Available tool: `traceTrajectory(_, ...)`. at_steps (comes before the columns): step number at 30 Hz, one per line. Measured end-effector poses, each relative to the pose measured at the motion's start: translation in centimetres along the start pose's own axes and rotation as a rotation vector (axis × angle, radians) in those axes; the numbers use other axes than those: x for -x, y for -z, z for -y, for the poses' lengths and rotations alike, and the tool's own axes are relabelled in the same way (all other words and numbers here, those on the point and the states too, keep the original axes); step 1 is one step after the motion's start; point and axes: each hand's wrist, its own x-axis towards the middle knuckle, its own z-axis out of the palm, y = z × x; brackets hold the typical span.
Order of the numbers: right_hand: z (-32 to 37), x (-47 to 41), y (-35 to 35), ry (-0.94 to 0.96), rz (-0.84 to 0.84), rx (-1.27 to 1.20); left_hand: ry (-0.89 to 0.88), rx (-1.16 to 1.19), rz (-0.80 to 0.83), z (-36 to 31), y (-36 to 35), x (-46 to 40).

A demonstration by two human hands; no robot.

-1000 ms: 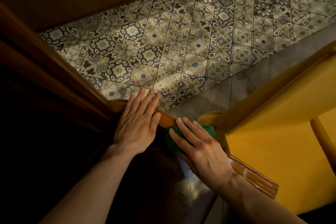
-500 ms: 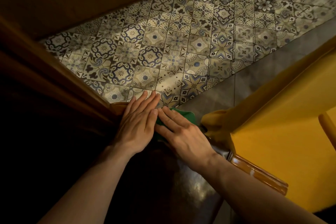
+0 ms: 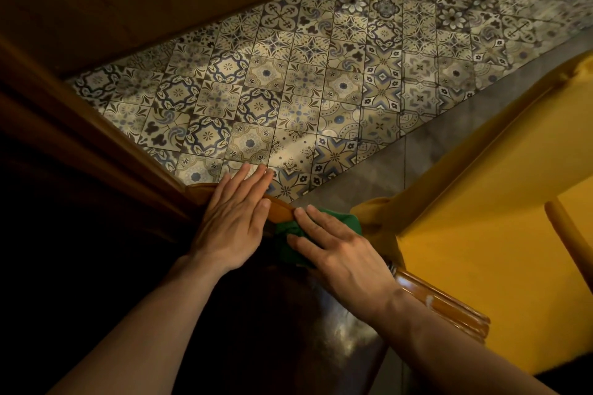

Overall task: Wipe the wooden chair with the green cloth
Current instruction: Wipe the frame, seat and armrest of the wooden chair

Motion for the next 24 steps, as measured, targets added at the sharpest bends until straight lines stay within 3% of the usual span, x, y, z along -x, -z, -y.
traceTrajectory(11, -0.5, 1.9, 2.2, -0.091, 0.026, -0.095, 0.051, -0.07, 0.146, -0.2, 0.7, -0.2)
traceTrajectory(18, -0.9, 7.0, 5.0, -0.326, -0.28, -0.331, 0.011, 0.051, -0.008, -5.0, 1.3, 1.8)
traceTrajectory(24, -1.9, 13.7, 5.0, -0.571, -0.485, -0.239, -0.156, -0.031, -0.014, -12.5, -1.7, 3.9)
